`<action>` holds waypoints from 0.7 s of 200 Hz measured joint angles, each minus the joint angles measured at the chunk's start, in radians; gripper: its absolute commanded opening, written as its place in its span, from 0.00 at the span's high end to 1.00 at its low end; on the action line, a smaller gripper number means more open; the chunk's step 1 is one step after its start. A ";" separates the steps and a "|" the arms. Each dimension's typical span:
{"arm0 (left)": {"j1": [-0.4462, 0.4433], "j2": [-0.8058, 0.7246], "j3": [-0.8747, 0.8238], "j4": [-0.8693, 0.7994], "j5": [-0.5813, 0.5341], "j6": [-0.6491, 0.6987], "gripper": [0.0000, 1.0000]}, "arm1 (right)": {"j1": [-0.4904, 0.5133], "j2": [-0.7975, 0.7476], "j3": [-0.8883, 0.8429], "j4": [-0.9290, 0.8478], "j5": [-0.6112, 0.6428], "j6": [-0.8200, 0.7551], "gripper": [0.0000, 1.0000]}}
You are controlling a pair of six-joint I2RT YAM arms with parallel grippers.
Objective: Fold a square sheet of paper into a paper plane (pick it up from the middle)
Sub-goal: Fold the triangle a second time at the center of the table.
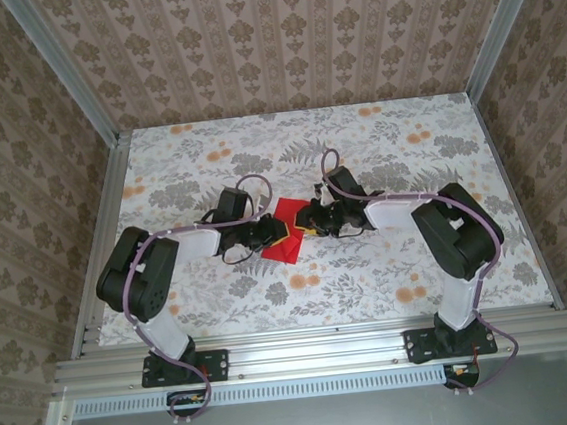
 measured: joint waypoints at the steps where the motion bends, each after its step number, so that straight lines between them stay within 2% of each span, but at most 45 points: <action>1: 0.000 0.000 0.000 0.000 0.000 0.000 0.84 | 0.000 0.000 -0.001 0.001 -0.001 0.000 0.69; 27: 0.000 0.000 0.000 -0.001 0.000 0.000 0.84 | 0.003 -0.001 -0.015 0.000 -0.017 -0.009 0.65; 92: 0.000 0.000 0.000 -0.002 0.000 0.000 0.85 | 0.028 -0.001 -0.020 -0.033 -0.048 -0.041 0.72; 114: 0.000 0.000 0.000 -0.002 0.000 0.000 0.85 | 0.031 0.000 -0.020 -0.037 -0.059 -0.050 0.77; 140: 0.000 0.000 0.000 -0.002 0.000 0.000 0.84 | 0.032 0.000 -0.020 -0.037 -0.069 -0.059 0.89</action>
